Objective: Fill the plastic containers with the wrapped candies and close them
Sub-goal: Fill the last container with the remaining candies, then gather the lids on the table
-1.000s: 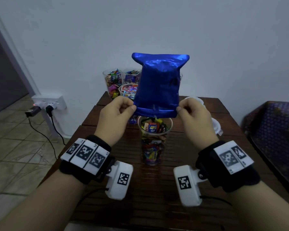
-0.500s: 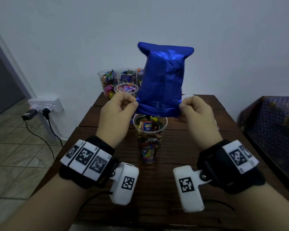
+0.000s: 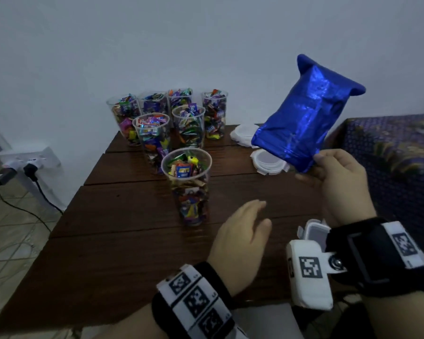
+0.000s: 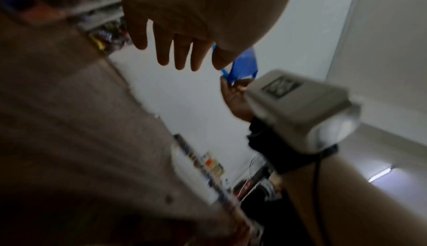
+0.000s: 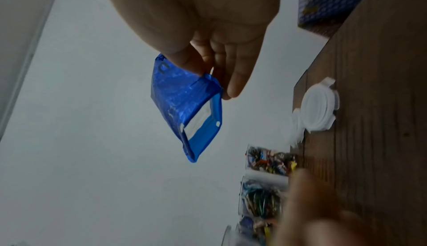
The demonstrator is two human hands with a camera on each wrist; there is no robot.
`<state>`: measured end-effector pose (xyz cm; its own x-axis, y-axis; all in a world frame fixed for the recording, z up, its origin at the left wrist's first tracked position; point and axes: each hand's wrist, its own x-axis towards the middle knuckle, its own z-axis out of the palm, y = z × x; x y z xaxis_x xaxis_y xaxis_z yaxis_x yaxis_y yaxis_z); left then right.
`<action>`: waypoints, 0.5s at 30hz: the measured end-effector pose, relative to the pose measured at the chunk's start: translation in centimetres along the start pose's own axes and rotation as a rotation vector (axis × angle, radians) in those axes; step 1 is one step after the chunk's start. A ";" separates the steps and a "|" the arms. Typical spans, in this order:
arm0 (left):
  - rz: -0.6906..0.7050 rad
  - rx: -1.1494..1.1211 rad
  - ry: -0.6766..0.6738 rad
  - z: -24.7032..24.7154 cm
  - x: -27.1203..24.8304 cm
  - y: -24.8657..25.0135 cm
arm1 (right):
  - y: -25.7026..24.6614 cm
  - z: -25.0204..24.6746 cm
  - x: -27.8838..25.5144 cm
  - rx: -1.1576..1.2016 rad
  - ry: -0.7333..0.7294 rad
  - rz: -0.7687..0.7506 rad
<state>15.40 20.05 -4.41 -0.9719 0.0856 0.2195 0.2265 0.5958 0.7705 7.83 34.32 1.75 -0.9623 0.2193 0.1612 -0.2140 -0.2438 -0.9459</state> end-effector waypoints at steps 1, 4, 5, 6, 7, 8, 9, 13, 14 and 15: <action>-0.026 0.093 -0.076 1.2 0.0 -0.2 | 0.0 -0.8 -0.2 0.002 0.026 -0.007; -0.091 0.359 -0.251 4.1 -0.1 -0.6 | 0.0 -3.3 -1.0 -0.007 0.096 -0.014; -0.109 0.418 -0.282 4.7 -0.2 -0.6 | 0.0 -4.0 -1.3 0.002 0.122 -0.009; -0.123 0.470 -0.303 5.4 -0.2 -0.7 | 0.0 -4.8 -1.7 0.011 0.147 -0.001; -0.133 0.523 -0.324 5.9 -0.3 -0.8 | 0.0 -5.6 -2.2 0.019 0.173 0.010; -0.138 0.572 -0.339 6.4 -0.3 -0.9 | 0.1 -6.4 -2.7 0.022 0.202 0.023; -0.136 0.620 -0.350 6.8 -0.3 -1.0 | 0.1 -7.2 -3.2 0.027 0.235 0.037; -0.143 0.699 -0.352 7.5 -0.1 -1.4 | 0.8 -10.7 -5.1 0.086 0.386 0.062; -0.143 0.705 -0.342 7.5 0.0 -1.4 | 1.0 -11.6 -5.6 0.092 0.423 0.067; -0.142 0.708 -0.333 7.5 0.0 -1.4 | 1.2 -12.6 -6.2 0.099 0.459 0.074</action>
<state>14.59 25.25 -9.94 -0.9820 0.1382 -0.1291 0.1123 0.9753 0.1900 15.63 44.57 -3.93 -0.8066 0.5872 -0.0680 -0.1837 -0.3583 -0.9154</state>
